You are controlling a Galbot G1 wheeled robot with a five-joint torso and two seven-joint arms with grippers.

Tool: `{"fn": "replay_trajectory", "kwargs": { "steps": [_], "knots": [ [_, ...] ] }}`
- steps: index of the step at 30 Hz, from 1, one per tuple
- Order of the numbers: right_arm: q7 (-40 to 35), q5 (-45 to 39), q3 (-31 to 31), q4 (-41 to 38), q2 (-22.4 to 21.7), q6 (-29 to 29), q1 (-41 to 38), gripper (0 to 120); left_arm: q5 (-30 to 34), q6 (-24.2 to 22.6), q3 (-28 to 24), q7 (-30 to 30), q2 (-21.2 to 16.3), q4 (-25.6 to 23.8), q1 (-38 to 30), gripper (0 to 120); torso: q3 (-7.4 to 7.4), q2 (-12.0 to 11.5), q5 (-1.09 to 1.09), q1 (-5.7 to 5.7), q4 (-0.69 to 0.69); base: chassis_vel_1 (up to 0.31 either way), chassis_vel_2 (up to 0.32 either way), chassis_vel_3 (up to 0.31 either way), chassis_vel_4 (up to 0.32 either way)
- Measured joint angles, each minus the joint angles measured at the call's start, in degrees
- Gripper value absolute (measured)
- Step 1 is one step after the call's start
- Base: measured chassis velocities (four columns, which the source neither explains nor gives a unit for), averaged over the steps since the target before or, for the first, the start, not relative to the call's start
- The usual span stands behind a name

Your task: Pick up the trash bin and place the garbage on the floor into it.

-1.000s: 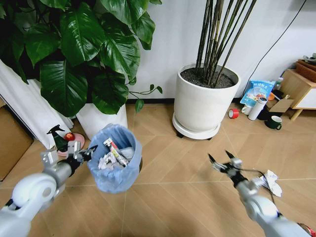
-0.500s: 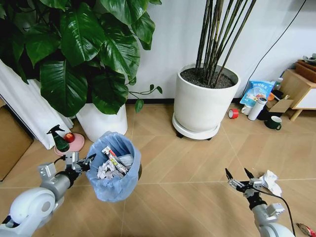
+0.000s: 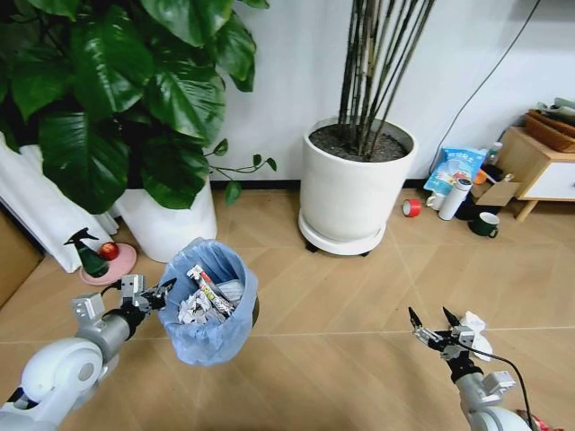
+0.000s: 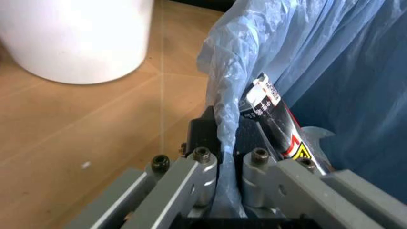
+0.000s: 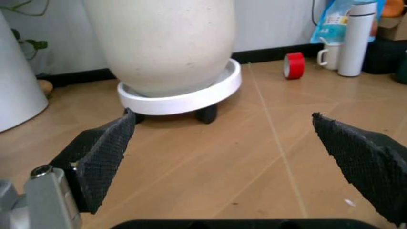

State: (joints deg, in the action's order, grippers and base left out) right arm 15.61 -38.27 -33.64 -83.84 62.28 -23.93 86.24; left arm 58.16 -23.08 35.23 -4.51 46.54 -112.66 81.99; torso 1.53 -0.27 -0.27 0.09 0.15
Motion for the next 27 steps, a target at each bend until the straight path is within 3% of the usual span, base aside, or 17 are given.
{"fn": "replay_trajectory", "kwargs": {
  "steps": [23, 27],
  "knots": [
    [0.3, 0.9, 0.5, 1.1, 0.4, -1.0, -0.4, 100, 0.4, -0.1, -1.4, 0.1, -0.1, 1.3, -1.6, 0, 0.00, 0.0, -0.01, 0.00, 0.00, -0.172, -0.167, 0.173, 0.174],
    [-4.0, 4.8, 0.5, -0.3, -1.9, -0.6, 3.3, 100, 0.8, -0.2, -1.8, 0.1, -0.5, 1.7, -2.3, 0, 0.00, 0.0, 0.02, 0.00, -0.03, -0.091, -0.091, 0.097, 0.098]
  ]
}}
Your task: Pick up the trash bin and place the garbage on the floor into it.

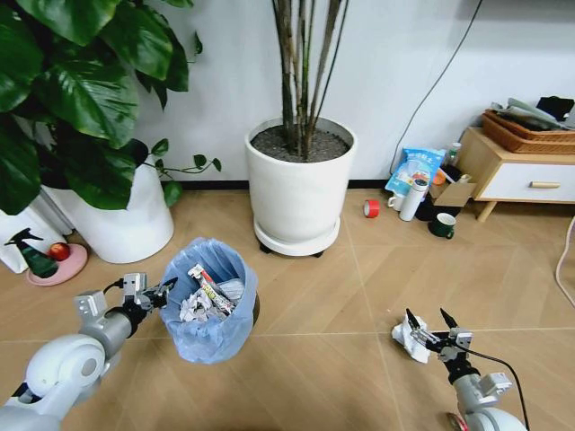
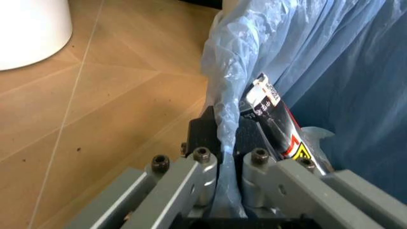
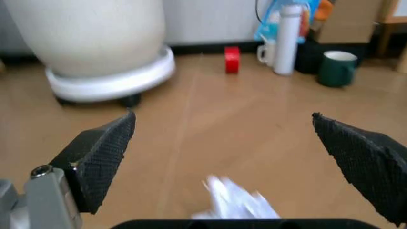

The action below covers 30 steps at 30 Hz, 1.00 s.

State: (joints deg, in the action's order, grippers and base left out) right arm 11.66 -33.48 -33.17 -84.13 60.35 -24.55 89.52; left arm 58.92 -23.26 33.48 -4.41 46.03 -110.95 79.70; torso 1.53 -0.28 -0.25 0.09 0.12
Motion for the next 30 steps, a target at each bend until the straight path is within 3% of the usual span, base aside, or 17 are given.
{"fn": "replay_trajectory", "kwargs": {
  "steps": [6, 14, 21, 30],
  "knots": [
    [-1.0, 5.3, -3.7, -3.8, -3.5, 0.3, 13.7, 100, 1.0, -0.1, -0.4, 0.0, -0.7, 1.0, -1.9, 0, -0.01, 0.0, -0.05, 0.00, 0.04, 0.018, 0.013, -0.015, 0.000],
    [0.4, 9.9, -8.6, -4.4, 0.0, 1.0, 23.2, 100, 1.2, -0.1, -1.8, 0.6, -1.1, 2.8, -3.8, 0, -0.01, 0.0, -0.02, 0.00, 0.03, 0.018, 0.008, -0.021, -0.012],
    [1.6, 11.9, -9.6, 0.3, 2.6, 1.8, 23.1, 100, 2.3, -0.1, -3.5, 0.4, -2.3, 3.5, -6.5, 0, 0.00, 0.0, -0.01, 0.00, 0.04, 0.000, 0.000, 0.000, 0.000],
    [2.3, 9.5, -6.7, 6.2, 0.9, 4.9, 17.8, 100, 3.8, -0.7, -4.0, -0.6, -3.7, 3.6, -7.8, 0, 0.00, 0.0, -0.02, 0.00, 0.01, 0.000, 0.000, 0.000, 0.000]
  ]
}}
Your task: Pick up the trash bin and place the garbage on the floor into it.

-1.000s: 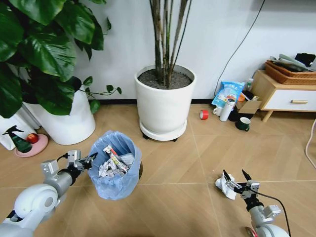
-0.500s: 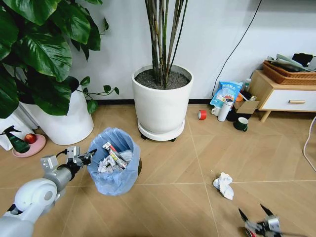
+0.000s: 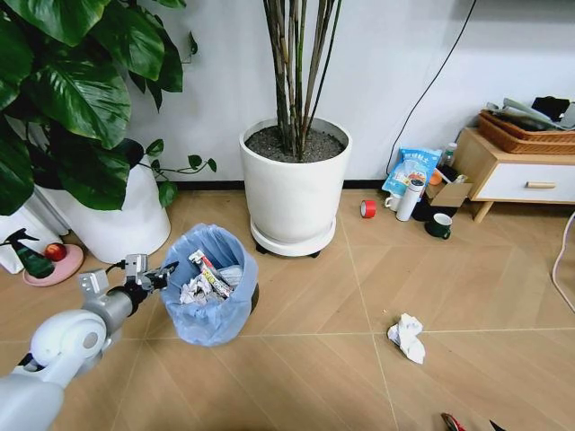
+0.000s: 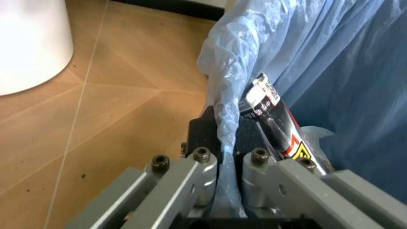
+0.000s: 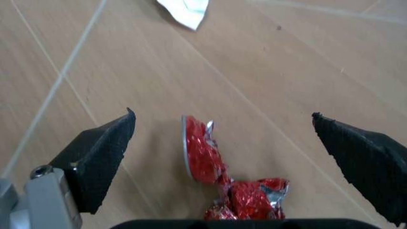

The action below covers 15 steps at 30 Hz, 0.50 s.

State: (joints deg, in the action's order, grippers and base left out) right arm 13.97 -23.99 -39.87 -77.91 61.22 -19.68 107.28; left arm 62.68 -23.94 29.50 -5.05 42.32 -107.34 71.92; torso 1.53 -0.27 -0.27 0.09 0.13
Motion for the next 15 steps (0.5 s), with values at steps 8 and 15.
{"fn": "replay_trajectory", "kwargs": {
  "steps": [8, 15],
  "knots": [
    [1.6, -1.5, 2.1, 3.8, -0.8, 0.9, -2.5, 94, 0.2, -0.1, 0.6, -0.1, -0.3, 0.1, 0.6, 0, 0.00, 0.0, 0.01, 0.00, 0.00, 0.000, 0.000, 0.000, 0.000],
    [3.0, -2.1, 4.5, 7.9, -0.8, 1.5, -5.6, 69, 0.1, -0.1, 0.9, -0.4, -0.2, 0.1, 1.2, 0, 0.00, 0.0, -0.01, 0.00, 0.01, 0.000, 0.000, 0.000, 0.000]
  ]
}}
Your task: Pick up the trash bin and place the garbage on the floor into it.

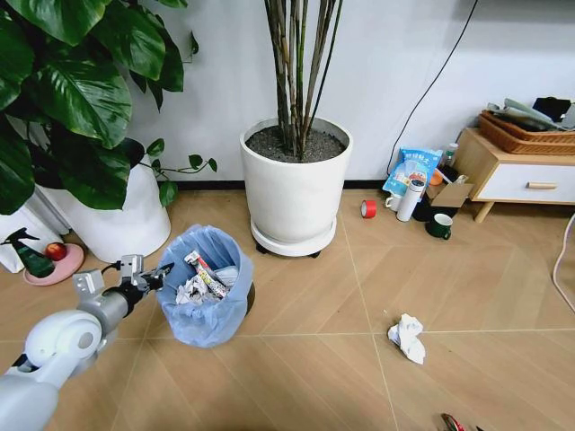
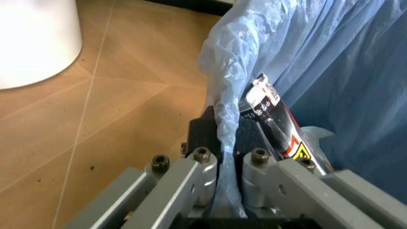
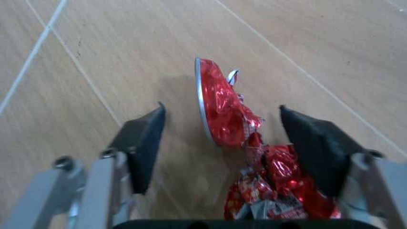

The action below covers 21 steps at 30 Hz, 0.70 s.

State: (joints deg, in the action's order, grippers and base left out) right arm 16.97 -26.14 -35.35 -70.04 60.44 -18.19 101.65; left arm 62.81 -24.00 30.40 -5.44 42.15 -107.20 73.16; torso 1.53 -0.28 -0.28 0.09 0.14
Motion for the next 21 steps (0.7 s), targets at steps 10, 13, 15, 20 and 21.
{"fn": "replay_trajectory", "kwargs": {
  "steps": [10, 13, 15, 20, 21],
  "knots": [
    [0.8, 0.0, 0.8, 2.8, 0.0, 0.0, -2.3, 34, -0.1, 0.0, 0.0, -0.3, 0.1, -0.1, 0.2, 0, 0.00, 0.0, -0.01, 0.00, 0.00, 0.000, 0.000, 0.000, 0.000],
    [1.2, 0.0, 1.2, 3.9, 0.1, -0.1, -3.1, 21, -0.1, -0.1, 0.0, -0.4, 0.1, -0.1, 0.2, 0, 0.00, 0.0, 0.02, 0.00, 0.02, 0.000, 0.000, 0.000, 0.000],
    [1.7, -0.1, 1.3, 4.1, 0.0, -0.3, -3.7, 15, -0.1, 0.0, 0.0, -0.4, 0.1, -0.1, 0.1, 0, 0.00, 0.0, 0.00, 0.00, 0.01, 0.000, 0.000, 0.000, 0.000],
    [2.9, -0.3, 1.1, 4.2, -0.2, -0.9, -4.2, 15, -0.2, 0.0, -0.4, -0.4, 0.1, -0.1, 0.1, 0, 0.00, 0.0, 0.04, 0.00, 0.00, 0.000, 0.000, 0.000, 0.000],
    [3.0, -0.3, 1.1, 4.2, -0.2, -1.0, -4.2, 15, -0.2, 0.0, -0.5, -0.4, 0.1, -0.1, 0.1, 0, 0.00, 0.0, 0.04, 0.00, 0.00, 0.000, 0.000, 0.000, 0.000]
  ]
}}
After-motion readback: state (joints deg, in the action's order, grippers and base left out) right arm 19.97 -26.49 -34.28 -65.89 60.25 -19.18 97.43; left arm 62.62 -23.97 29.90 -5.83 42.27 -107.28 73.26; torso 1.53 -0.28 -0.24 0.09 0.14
